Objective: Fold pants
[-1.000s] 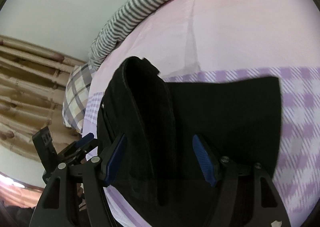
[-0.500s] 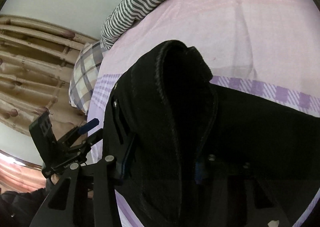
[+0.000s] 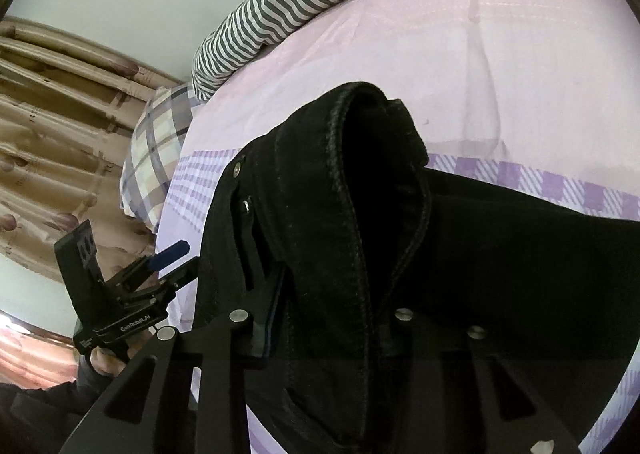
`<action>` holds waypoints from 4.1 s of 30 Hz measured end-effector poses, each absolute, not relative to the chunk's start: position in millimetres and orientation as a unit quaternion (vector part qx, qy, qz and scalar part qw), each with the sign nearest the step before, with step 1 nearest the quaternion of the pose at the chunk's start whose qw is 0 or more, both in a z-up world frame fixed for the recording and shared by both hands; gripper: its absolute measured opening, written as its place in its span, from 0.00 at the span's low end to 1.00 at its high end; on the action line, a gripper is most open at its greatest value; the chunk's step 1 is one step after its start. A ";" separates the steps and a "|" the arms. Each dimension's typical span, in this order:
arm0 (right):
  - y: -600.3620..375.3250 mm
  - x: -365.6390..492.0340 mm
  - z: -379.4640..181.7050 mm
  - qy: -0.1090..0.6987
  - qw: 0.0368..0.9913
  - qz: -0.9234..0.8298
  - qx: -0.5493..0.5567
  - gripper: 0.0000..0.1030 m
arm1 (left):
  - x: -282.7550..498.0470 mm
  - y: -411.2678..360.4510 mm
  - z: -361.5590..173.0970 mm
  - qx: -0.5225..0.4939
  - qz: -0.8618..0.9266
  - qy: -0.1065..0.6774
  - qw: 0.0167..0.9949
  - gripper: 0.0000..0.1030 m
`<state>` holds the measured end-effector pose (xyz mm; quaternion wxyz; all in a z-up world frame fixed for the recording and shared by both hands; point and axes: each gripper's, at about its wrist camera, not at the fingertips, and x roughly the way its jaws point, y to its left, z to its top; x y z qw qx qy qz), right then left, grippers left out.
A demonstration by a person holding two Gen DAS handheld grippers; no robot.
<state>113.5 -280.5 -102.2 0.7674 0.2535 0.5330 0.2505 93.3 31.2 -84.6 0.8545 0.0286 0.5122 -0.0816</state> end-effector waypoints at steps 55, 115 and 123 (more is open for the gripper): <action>-390.8 6.8 -52.4 0.481 0.804 0.083 0.339 0.37 | 58.8 -91.6 -96.4 0.119 -0.283 0.504 0.807 0.66; -348.0 83.1 -45.5 0.461 0.872 -0.010 0.161 0.24 | 43.9 -70.1 -96.8 0.109 -0.259 0.537 0.795 0.74; -349.3 63.7 -50.2 0.461 0.865 -0.010 0.196 0.25 | 45.3 -67.5 -97.2 0.103 -0.256 0.536 0.798 0.75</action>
